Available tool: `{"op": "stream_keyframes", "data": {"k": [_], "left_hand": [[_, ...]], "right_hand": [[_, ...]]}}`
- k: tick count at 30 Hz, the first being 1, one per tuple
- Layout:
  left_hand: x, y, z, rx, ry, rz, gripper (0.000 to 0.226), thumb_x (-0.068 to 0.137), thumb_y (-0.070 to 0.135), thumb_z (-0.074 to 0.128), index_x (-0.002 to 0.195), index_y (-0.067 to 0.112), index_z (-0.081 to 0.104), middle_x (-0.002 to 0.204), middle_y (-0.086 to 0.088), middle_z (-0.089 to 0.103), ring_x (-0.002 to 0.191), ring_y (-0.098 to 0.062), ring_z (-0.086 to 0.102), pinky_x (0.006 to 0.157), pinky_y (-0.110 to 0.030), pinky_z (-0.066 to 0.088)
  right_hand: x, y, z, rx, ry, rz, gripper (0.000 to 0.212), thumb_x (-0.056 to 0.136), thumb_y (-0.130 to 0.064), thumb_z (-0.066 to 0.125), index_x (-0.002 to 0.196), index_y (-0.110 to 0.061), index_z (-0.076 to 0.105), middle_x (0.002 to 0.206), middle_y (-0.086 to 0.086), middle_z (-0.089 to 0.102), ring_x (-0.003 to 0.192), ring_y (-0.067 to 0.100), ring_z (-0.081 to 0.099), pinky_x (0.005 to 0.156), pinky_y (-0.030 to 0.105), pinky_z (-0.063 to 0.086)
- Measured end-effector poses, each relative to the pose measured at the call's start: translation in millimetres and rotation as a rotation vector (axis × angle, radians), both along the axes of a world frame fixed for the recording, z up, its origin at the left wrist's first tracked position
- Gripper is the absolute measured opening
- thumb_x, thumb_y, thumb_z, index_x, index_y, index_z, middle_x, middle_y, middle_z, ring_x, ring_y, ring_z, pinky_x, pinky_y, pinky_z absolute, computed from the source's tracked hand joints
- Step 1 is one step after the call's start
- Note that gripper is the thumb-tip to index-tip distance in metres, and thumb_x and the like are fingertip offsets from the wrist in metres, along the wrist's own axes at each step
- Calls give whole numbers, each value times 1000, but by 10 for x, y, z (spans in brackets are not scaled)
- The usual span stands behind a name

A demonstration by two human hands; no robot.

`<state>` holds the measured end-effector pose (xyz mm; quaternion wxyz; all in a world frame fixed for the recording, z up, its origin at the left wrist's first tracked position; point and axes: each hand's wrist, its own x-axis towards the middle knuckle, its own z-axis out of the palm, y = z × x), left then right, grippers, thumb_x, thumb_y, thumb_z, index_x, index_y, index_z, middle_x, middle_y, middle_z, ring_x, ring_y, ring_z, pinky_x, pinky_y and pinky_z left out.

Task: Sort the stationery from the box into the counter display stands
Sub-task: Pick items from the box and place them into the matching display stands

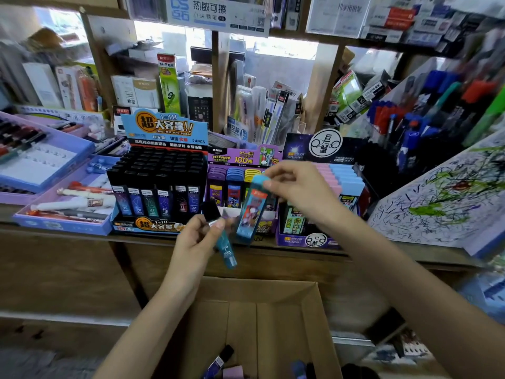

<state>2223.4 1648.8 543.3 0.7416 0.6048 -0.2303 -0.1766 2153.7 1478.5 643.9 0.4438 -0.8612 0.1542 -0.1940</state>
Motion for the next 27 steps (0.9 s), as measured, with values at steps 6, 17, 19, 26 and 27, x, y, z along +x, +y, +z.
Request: {"op": "stream_keyframes", "data": {"k": [6, 17, 19, 26, 27], "left_hand": [[51, 158, -23, 88, -95, 44, 17, 77, 40, 60, 71, 25, 65, 76, 0, 65, 82, -15, 61, 80, -39, 45], [65, 222, -160, 131, -57, 35, 31, 73, 42, 62, 83, 12, 65, 84, -11, 65, 85, -20, 66, 76, -35, 49], [62, 225, -160, 136, -82, 25, 44, 73, 42, 62, 88, 1, 62, 82, -12, 65, 80, -11, 67, 74, -28, 48], [54, 293, -122, 138, -107, 6, 49, 71, 43, 62, 94, 0, 63, 85, -13, 63, 78, -7, 67, 67, -18, 49], [64, 303, -105, 140, -103, 14, 42, 73, 41, 62, 92, 5, 64, 82, -8, 64, 78, -6, 67, 66, -18, 48]], "right_hand": [[77, -325, 164, -306, -93, -129, 9, 87, -11, 65, 95, -14, 67, 87, 2, 64, 75, 9, 57, 71, 18, 45], [239, -388, -160, -762, 27, -145, 13, 84, -20, 69, 96, -14, 70, 96, 5, 65, 95, 23, 55, 77, 32, 43], [289, -374, -200, -924, 90, -124, 16, 83, -24, 69, 96, -14, 69, 101, 7, 59, 101, 25, 47, 79, 34, 37], [291, -243, -221, -1013, 101, -158, 26, 83, -28, 69, 104, -16, 59, 110, 4, 48, 107, 22, 40, 87, 33, 35], [282, -162, -212, -980, 62, -127, 25, 84, -29, 67, 104, -17, 59, 108, 2, 48, 106, 19, 41, 88, 32, 35]]}}
